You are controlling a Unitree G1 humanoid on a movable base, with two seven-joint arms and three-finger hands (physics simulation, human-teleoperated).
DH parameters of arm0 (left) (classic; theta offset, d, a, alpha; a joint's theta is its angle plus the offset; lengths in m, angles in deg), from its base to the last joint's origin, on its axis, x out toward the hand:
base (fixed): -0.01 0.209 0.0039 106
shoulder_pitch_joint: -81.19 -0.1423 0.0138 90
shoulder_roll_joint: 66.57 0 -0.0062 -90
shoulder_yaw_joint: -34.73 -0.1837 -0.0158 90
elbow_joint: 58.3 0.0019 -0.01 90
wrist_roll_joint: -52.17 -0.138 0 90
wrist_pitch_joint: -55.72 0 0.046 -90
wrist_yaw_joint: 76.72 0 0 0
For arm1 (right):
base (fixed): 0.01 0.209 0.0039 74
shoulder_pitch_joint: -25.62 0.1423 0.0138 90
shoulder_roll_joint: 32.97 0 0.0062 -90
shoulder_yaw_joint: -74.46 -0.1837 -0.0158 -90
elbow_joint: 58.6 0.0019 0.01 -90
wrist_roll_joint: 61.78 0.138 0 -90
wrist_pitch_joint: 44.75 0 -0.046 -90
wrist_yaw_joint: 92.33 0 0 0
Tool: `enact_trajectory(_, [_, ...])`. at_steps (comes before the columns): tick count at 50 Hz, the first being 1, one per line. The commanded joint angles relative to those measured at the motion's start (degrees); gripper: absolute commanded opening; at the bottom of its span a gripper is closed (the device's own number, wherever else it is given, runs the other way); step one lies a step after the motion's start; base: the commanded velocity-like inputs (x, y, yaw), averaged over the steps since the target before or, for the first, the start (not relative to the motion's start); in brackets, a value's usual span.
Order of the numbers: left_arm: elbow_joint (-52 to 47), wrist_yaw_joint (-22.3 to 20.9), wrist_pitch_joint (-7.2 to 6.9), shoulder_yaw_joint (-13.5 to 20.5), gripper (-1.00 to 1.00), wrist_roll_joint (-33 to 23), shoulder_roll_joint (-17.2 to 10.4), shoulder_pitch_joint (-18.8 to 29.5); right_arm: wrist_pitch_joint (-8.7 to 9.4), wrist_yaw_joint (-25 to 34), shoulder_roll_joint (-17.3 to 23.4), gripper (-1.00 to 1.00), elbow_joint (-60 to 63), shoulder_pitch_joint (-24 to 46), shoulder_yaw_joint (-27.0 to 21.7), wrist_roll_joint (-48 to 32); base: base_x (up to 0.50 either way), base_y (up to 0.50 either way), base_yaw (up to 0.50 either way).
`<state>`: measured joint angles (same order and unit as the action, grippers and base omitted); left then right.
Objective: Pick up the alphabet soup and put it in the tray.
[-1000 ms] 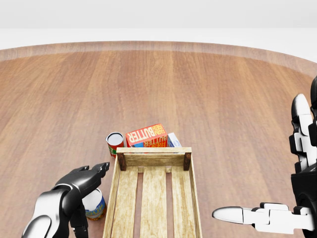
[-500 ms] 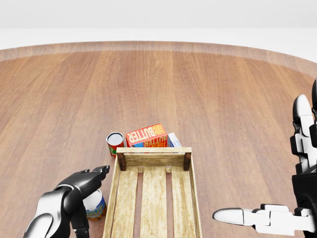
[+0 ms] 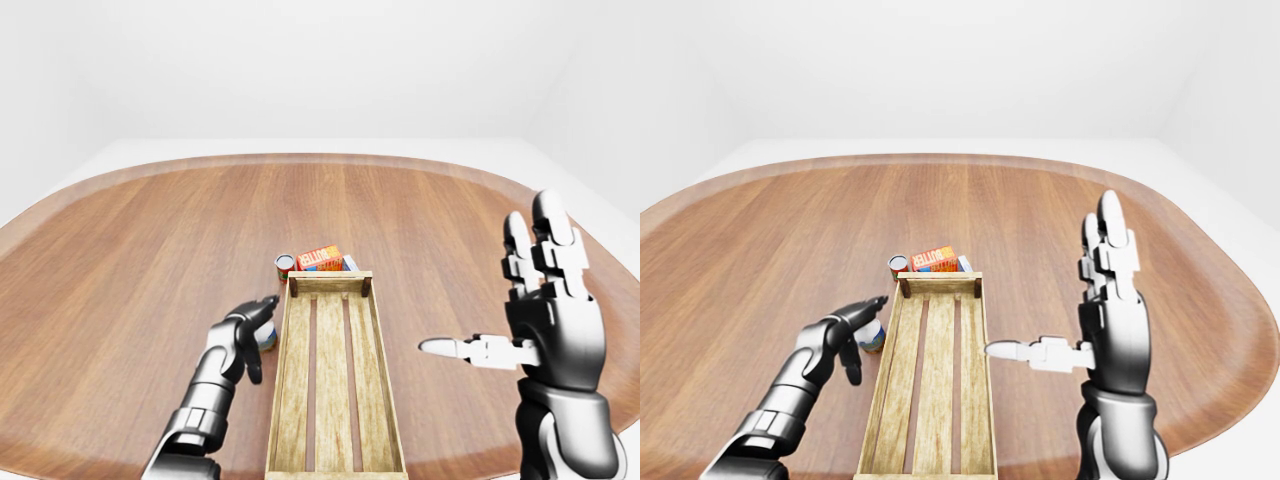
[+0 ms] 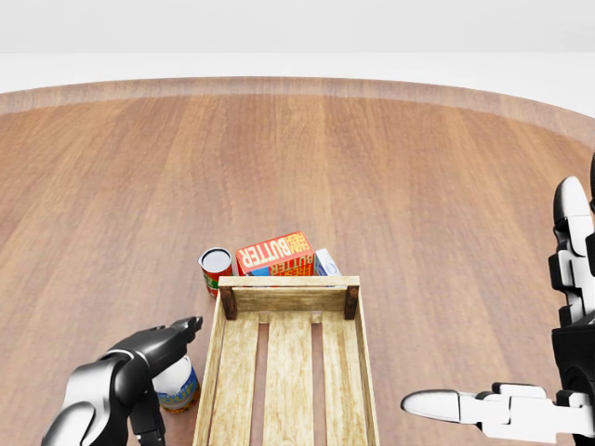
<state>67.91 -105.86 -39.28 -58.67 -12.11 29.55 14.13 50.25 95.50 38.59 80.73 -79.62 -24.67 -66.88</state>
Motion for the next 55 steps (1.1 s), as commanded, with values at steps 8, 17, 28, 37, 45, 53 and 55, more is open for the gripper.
enact_trajectory(8, [5.3,2.0,0.00,0.5,1.00,2.5,-0.6,2.3,0.00,0.1,-0.1,0.98,0.4,-0.4,0.1,-0.1,0.00,0.00,0.00])
enact_trajectory(17, [5.9,2.1,0.00,0.1,1.00,3.2,-1.1,2.6,0.00,0.0,-0.1,0.98,0.8,-0.3,0.5,-0.4,0.00,0.00,0.00])
enact_trajectory(28, [9.8,4.8,0.00,0.0,1.00,4.0,-1.2,3.4,0.00,0.2,-0.3,0.98,1.6,-0.9,0.4,-0.2,0.00,0.00,0.00])
enact_trajectory(37, [9.2,4.4,0.00,0.1,1.00,4.0,-1.7,3.1,0.00,-0.5,1.0,0.98,-0.1,-0.3,2.9,-6.2,0.00,0.00,0.00])
enact_trajectory(45, [8.9,4.3,0.00,0.1,1.00,3.9,-1.7,2.9,0.00,-0.3,0.8,0.98,-0.1,-0.3,2.8,-6.4,0.00,0.00,0.00])
enact_trajectory(53, [8.9,4.3,0.00,0.2,1.00,3.9,-1.7,2.9,0.00,-0.2,0.7,0.98,-0.1,-0.3,2.8,-6.5,0.00,0.00,0.00])
enact_trajectory(55, [8.9,4.3,0.00,0.2,1.00,3.9,-1.7,2.9,0.00,-0.2,0.7,0.98,-0.1,-0.3,2.8,-6.5,0.00,0.00,0.00])
